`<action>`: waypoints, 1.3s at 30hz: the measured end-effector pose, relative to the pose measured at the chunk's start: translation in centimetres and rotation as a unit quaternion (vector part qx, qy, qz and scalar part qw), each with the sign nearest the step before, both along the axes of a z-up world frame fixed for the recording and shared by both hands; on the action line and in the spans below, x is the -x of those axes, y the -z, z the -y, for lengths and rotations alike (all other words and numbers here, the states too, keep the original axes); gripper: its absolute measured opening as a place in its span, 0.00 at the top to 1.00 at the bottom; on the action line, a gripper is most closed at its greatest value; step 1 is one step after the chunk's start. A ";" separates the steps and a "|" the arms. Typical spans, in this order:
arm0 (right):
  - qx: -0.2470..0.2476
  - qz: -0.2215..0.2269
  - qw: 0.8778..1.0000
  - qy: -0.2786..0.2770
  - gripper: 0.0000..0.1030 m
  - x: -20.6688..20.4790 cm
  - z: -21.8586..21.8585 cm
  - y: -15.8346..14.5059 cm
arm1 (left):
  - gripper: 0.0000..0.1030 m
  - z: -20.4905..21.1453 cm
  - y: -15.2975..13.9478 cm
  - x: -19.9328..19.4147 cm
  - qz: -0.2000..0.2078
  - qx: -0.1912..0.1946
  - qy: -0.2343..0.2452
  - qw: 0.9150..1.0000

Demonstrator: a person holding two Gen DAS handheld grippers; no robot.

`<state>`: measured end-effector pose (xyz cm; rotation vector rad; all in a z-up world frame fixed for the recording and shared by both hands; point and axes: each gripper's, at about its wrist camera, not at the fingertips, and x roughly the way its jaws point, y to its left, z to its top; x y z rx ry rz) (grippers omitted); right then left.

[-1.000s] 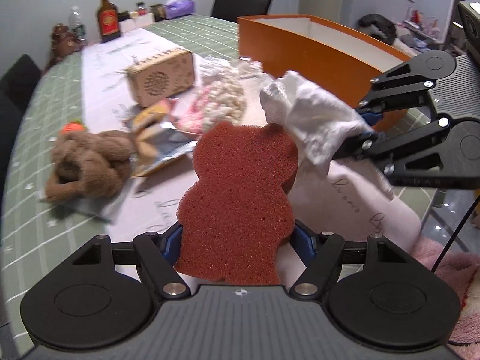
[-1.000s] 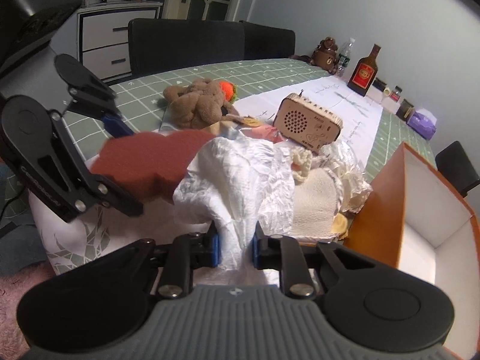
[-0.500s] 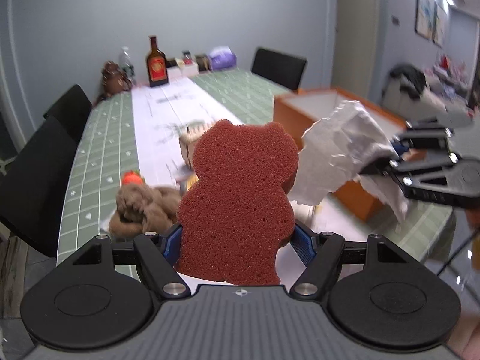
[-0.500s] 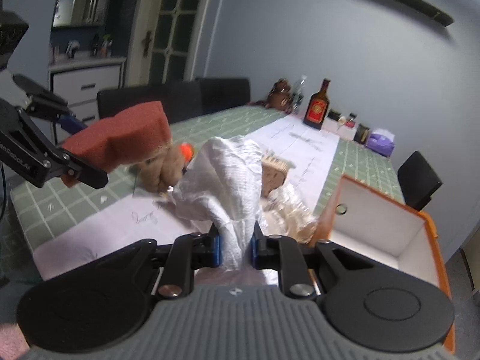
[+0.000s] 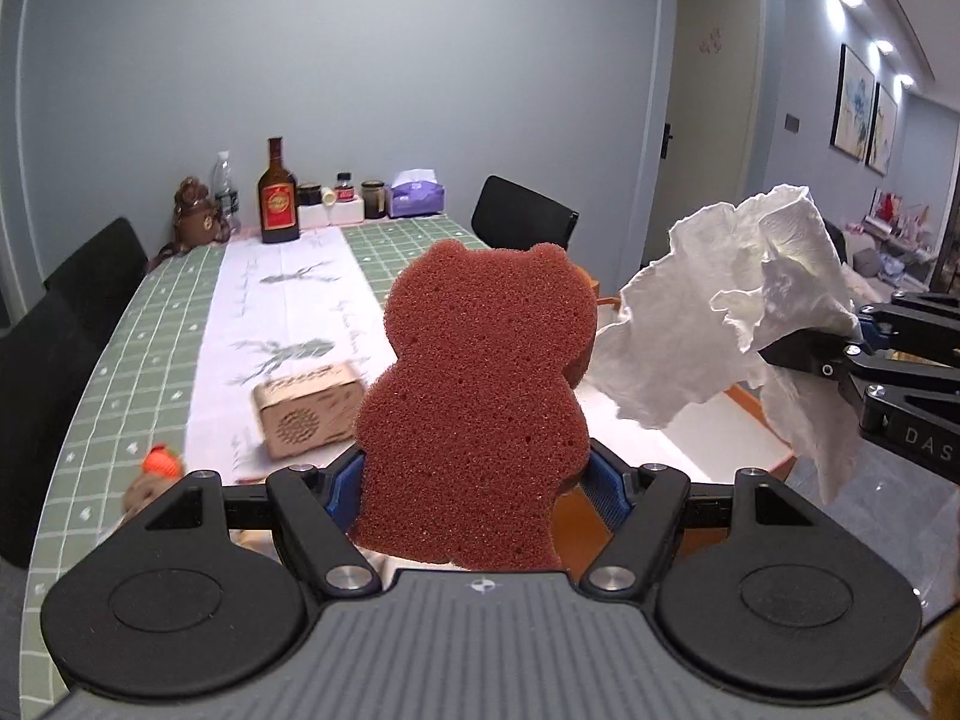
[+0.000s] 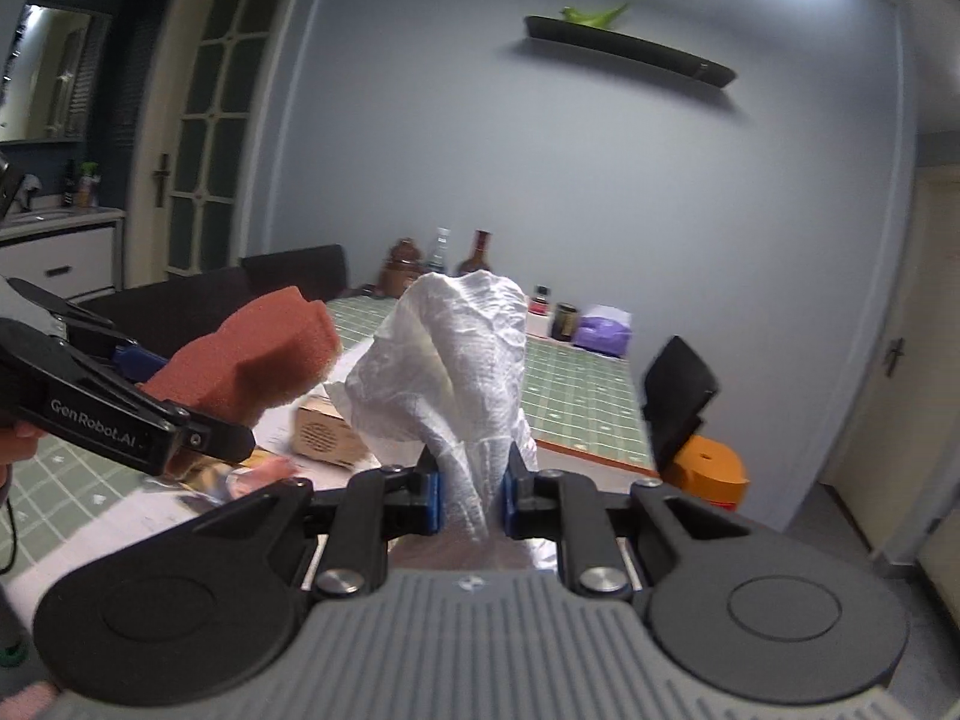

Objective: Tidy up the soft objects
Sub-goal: 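Lift the red sponge and white tissue and carry both over the orange box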

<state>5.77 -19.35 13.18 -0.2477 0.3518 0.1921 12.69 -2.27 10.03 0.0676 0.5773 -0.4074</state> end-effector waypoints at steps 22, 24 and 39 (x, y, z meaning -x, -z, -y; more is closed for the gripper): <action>-0.025 -0.092 0.994 0.050 0.84 -5.8 10.8 6.5 | 0.19 14.7 7.9 -8.5 -0.180 -0.023 -0.061 0.981; -0.028 -0.094 0.994 0.046 0.84 -6.3 11.2 6.9 | 0.19 15.1 8.2 -8.9 -0.186 -0.027 -0.072 0.979; -0.044 -0.111 0.992 0.030 0.84 -8.2 12.5 7.6 | 0.09 15.9 8.5 -7.8 -0.190 -0.021 -0.118 0.974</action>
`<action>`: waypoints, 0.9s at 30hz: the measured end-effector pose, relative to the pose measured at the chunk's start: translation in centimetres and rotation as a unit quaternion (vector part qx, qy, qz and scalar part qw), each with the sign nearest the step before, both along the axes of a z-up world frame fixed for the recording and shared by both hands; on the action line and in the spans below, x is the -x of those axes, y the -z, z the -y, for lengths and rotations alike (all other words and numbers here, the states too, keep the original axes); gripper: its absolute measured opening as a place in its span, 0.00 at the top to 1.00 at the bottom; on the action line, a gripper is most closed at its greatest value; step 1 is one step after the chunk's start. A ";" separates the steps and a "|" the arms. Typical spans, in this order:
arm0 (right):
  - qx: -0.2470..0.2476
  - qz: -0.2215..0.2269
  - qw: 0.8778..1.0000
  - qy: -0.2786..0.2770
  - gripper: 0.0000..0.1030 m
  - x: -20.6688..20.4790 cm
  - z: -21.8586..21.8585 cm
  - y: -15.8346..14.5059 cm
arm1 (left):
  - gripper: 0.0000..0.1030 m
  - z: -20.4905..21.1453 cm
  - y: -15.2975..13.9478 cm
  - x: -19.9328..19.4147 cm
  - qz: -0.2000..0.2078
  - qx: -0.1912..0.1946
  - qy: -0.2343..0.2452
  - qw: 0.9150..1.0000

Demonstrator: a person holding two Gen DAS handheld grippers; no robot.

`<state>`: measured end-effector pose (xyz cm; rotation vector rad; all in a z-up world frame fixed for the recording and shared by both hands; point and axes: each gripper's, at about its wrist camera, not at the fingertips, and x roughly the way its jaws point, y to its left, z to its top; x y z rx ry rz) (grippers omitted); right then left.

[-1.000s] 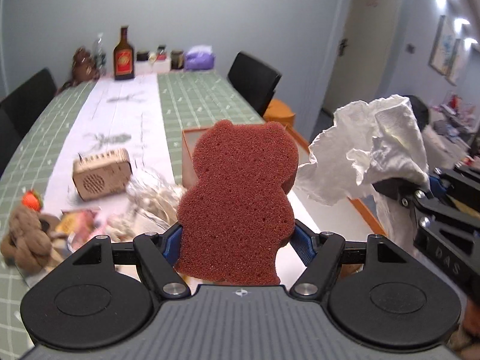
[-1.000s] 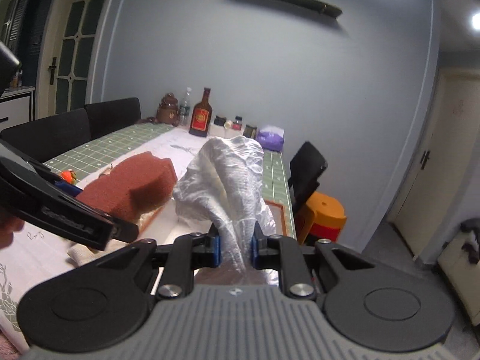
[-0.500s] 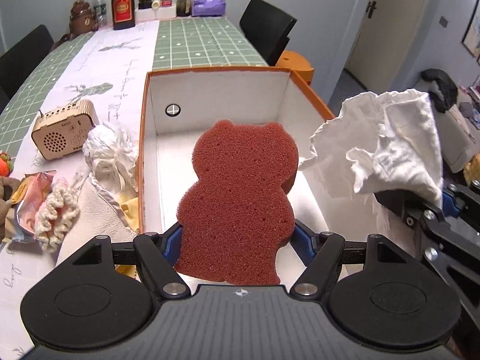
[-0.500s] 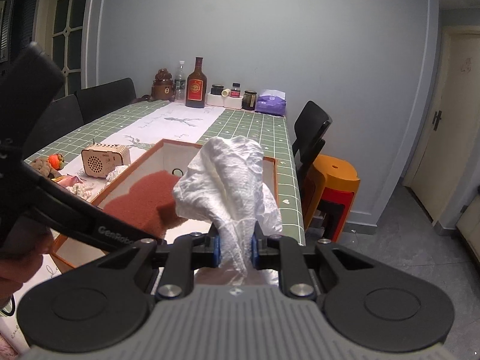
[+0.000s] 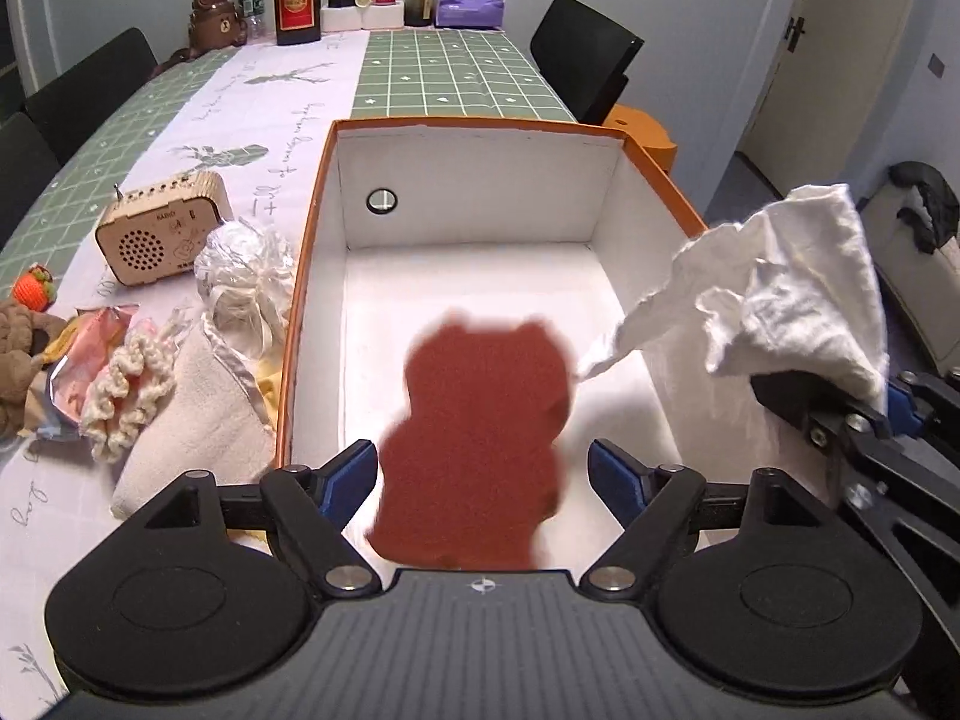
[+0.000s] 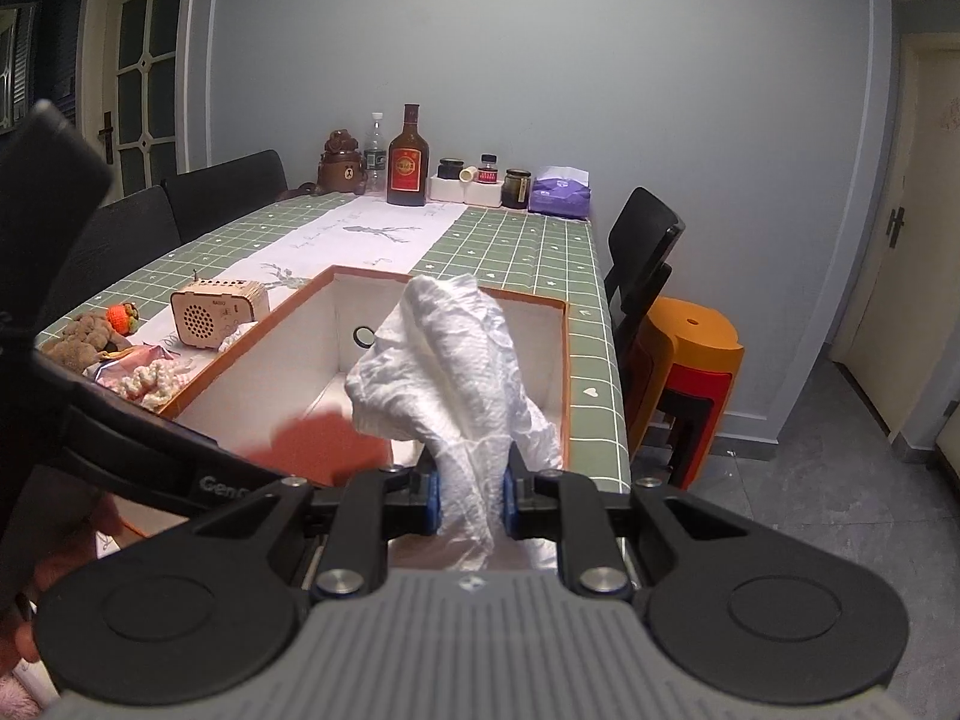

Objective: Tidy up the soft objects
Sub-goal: 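Lift the red sponge and white tissue and carry both over the orange box, then lower both items into the orange box and open both tools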

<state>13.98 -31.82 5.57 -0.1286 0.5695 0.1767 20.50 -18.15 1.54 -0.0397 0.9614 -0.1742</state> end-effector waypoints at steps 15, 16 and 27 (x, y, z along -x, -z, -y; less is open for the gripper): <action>0.003 -0.007 1.000 -0.012 0.84 -0.4 -1.3 -1.0 | 0.08 -4.7 -4.1 2.6 0.071 0.035 -0.022 0.997; 0.000 -0.008 1.000 -0.016 0.84 -0.4 -1.4 -1.3 | 0.07 -5.2 -4.3 2.7 0.077 0.029 -0.025 0.996; 0.011 -0.124 0.990 -0.068 0.84 -4.2 -3.0 -5.2 | 0.04 -10.8 -3.0 2.8 0.094 0.029 -0.062 0.993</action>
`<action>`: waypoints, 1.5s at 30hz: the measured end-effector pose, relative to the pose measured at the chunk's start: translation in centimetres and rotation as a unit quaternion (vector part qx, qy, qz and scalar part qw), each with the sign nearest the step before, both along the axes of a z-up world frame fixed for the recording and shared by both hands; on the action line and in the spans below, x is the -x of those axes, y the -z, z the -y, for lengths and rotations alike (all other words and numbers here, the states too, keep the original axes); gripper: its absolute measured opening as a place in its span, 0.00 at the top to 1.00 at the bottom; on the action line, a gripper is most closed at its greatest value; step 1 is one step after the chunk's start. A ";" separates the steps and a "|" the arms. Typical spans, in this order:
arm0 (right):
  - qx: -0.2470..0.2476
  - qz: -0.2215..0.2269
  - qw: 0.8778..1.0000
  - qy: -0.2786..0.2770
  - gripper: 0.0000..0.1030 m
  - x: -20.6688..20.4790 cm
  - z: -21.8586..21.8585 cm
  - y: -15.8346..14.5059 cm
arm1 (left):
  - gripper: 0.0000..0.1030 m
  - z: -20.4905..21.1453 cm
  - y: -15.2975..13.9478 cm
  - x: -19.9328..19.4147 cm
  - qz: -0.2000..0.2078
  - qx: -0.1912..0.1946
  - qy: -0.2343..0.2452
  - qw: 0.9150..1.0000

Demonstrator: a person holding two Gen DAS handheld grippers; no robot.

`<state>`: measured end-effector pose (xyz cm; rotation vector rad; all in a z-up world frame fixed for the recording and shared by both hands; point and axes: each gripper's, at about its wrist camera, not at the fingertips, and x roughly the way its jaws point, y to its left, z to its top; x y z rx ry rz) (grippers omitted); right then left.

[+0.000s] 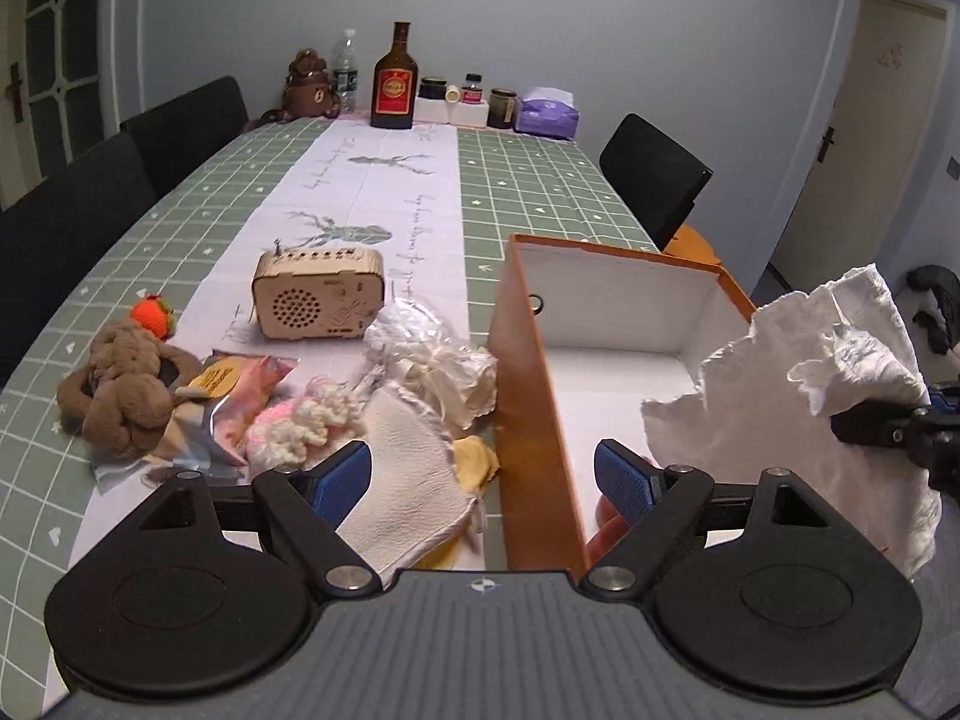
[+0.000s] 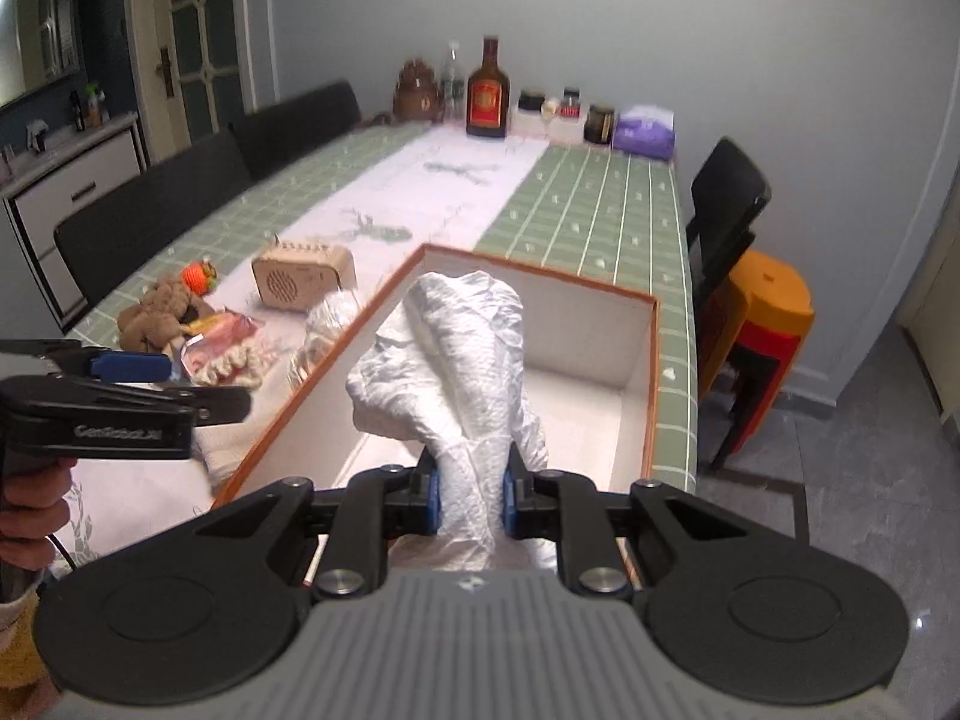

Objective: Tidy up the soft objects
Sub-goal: 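Lower both items into the orange box and open both tools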

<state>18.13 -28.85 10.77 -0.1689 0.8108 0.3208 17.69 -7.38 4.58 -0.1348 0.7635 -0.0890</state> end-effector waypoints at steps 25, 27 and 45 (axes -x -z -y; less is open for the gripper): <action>0.156 -0.188 0.970 0.019 0.83 -11.0 -6.5 13.3 | 0.04 -3.8 3.2 -1.2 -0.036 0.003 0.017 0.999; 0.153 -0.181 0.971 0.013 0.83 -11.2 -6.9 13.1 | 0.04 -3.9 3.3 -1.2 -0.038 0.003 0.018 0.999; 0.257 -0.144 0.956 0.004 0.33 -7.2 -4.7 12.2 | 0.04 -4.8 3.4 -1.4 -0.047 0.002 -0.007 0.999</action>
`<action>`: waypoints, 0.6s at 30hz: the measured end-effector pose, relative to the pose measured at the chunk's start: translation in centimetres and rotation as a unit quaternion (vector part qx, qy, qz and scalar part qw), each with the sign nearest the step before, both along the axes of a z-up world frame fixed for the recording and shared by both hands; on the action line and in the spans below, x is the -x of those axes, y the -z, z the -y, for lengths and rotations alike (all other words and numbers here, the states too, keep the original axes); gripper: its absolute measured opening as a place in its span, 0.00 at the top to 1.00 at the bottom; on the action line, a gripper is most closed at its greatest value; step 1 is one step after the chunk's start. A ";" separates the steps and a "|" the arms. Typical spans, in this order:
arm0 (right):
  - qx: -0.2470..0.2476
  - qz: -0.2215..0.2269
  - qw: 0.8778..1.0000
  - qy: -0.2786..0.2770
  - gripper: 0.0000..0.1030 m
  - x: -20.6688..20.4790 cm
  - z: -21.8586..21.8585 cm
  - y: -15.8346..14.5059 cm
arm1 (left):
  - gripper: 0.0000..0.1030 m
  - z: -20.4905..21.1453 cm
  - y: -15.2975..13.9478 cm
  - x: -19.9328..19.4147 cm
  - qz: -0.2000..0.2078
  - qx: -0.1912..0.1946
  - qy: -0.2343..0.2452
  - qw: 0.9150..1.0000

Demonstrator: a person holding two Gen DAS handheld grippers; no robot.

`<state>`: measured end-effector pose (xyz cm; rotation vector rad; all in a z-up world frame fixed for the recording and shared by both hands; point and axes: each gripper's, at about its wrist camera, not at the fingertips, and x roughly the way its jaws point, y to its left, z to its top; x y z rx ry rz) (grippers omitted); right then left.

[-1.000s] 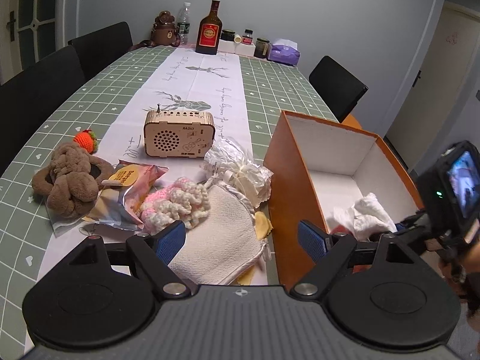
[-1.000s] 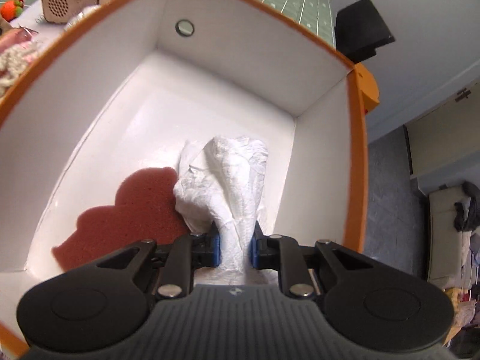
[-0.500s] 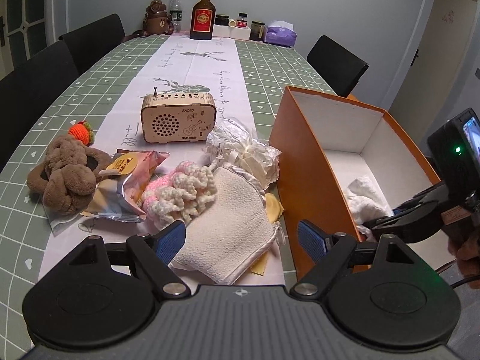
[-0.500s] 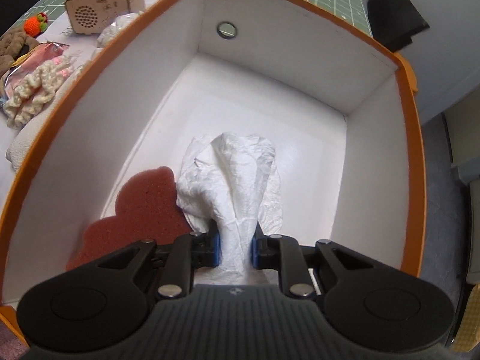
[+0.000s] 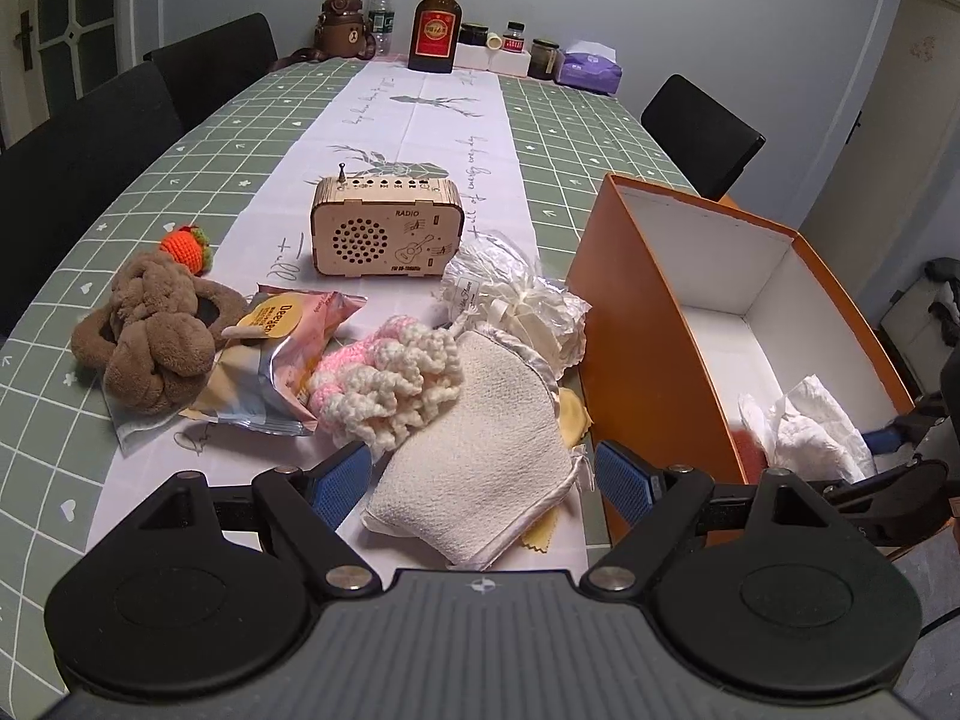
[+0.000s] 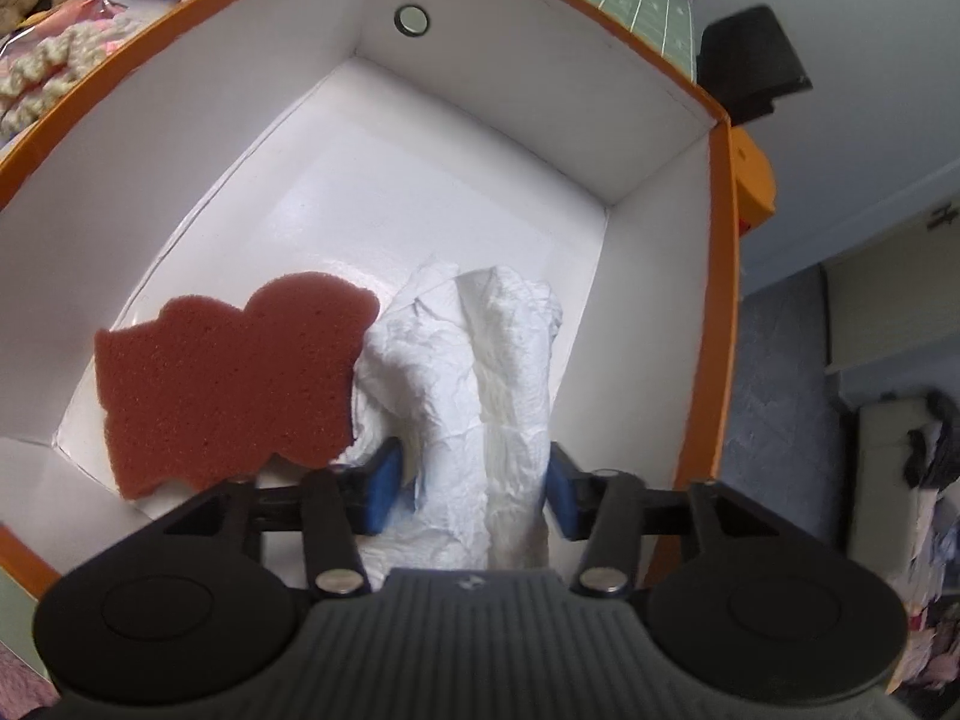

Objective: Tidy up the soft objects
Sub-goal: 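Lower both items into the orange box and open both tools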

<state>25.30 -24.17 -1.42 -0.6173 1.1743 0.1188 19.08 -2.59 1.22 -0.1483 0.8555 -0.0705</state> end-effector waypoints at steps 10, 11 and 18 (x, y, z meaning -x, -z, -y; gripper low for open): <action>-0.048 0.085 0.994 -0.057 0.49 3.4 1.0 -7.0 | 0.04 0.2 0.3 0.2 0.001 -0.006 0.008 1.000; -0.061 0.089 0.992 -0.060 0.56 3.4 1.1 -7.6 | 0.04 0.2 0.3 0.2 0.000 -0.005 0.007 1.000; -0.099 -0.003 0.995 -0.026 1.00 -1.1 0.7 -3.1 | 0.04 0.4 0.6 0.5 -0.001 -0.010 0.010 1.000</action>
